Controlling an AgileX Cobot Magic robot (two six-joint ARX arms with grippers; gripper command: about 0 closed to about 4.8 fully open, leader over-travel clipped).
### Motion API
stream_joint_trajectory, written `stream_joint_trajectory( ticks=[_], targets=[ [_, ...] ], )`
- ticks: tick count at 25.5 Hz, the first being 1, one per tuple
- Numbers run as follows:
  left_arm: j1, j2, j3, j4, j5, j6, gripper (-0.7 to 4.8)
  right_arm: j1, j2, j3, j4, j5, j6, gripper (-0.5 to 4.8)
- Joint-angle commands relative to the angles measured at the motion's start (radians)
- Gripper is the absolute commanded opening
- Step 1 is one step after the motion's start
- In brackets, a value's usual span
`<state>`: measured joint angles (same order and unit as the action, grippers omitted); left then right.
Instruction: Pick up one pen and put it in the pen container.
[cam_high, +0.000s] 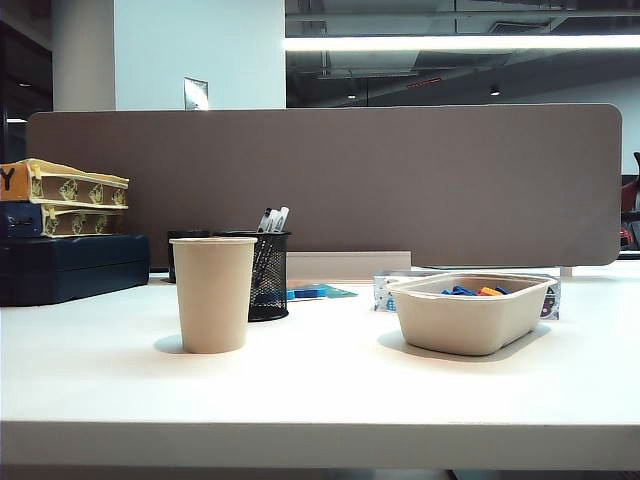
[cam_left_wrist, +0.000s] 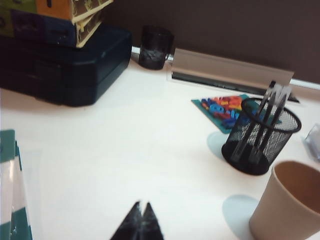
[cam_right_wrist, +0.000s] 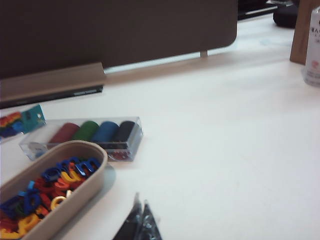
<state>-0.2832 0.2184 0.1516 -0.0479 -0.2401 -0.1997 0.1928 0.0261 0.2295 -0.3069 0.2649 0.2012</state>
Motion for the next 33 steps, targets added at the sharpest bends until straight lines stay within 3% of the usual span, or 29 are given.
stream_joint_trajectory(
  ticks=[1,13,17,20,33],
  targets=[
    [0.001,0.0,0.0,0.011,-0.006,0.001,-0.06,0.002,0.002,0.007,0.028,0.039,-0.019,-0.01],
    [0.0,0.0,-0.066,-0.002,-0.01,-0.022,-0.06,0.002,0.005,-0.017,0.012,0.04,-0.047,-0.01],
    [0.0,0.0,-0.068,-0.003,-0.011,-0.02,-0.05,0.002,0.005,-0.021,-0.003,0.151,-0.047,-0.01],
    [0.0,0.0,-0.074,-0.002,-0.011,-0.021,-0.06,0.002,0.005,-0.023,-0.003,0.179,-0.047,-0.01],
    [0.0,0.0,-0.093,-0.003,-0.029,-0.02,-0.05,0.003,0.005,-0.079,0.005,0.137,-0.039,-0.01]
  ],
)
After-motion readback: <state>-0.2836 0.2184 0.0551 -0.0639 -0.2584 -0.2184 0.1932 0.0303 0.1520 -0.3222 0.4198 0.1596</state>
